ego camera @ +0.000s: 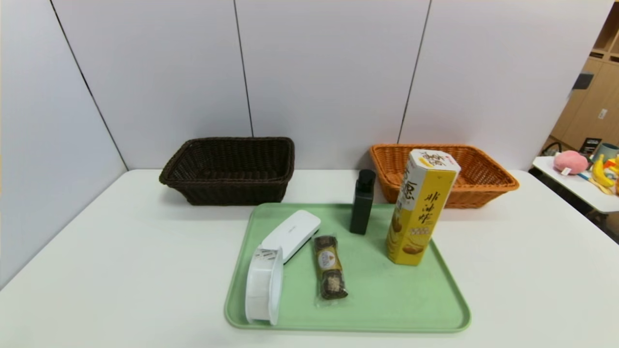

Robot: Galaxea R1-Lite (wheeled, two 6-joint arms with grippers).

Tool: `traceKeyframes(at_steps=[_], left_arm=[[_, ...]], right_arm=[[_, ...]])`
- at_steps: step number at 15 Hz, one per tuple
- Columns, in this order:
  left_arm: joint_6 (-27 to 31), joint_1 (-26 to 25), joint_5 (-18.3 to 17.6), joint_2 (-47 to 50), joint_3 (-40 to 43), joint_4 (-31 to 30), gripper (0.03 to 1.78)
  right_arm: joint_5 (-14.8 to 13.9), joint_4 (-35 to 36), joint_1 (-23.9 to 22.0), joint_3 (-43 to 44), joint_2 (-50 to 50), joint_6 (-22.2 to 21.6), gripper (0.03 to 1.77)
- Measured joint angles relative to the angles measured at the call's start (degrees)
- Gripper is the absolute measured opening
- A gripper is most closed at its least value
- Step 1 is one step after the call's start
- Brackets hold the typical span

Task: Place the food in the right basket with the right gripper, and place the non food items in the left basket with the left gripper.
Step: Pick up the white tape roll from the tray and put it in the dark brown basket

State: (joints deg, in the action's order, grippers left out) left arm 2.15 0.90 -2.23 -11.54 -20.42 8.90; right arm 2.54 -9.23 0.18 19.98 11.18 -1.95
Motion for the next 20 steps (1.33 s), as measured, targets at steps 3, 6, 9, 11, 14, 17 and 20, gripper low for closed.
traceKeyframes(at_steps=[3, 6, 9, 11, 14, 17, 20], left_arm=[[-2.69, 0.02, -1.34, -13.56, -14.01, 5.07, 1.69], [-4.45, 0.15, -1.84, -26.95, -26.84, 11.22, 1.69], [-5.23, 1.57, -1.93, -36.0, -33.33, 15.57, 1.69], [-7.13, 6.06, -1.68, -40.7, -39.3, 20.61, 1.69], [-15.79, 17.88, 0.98, -48.73, -52.09, 31.65, 1.69], [-27.22, 32.56, 9.17, -56.84, -58.82, 39.67, 1.69], [-33.29, 40.68, 17.38, -65.11, -63.45, 41.81, 1.69]], right_arm=[[2.86, -5.6, 0.2, 18.47, 15.75, -3.39, 1.71], [4.74, -8.07, 0.33, 33.05, 31.15, -5.01, 1.71], [4.49, -10.58, 1.44, 44.46, 44.11, -5.73, 1.71], [3.22, -14.77, 4.02, 48.87, 50.86, -5.92, 1.71], [0.22, -19.82, 8.83, 50.71, 57.64, -6.78, 1.71], [-2.49, -20.11, 12.08, 50.93, 61.89, -11.28, 1.71], [-2.8, -20.21, 13.04, 49.01, 63.54, -11.72, 1.71]])
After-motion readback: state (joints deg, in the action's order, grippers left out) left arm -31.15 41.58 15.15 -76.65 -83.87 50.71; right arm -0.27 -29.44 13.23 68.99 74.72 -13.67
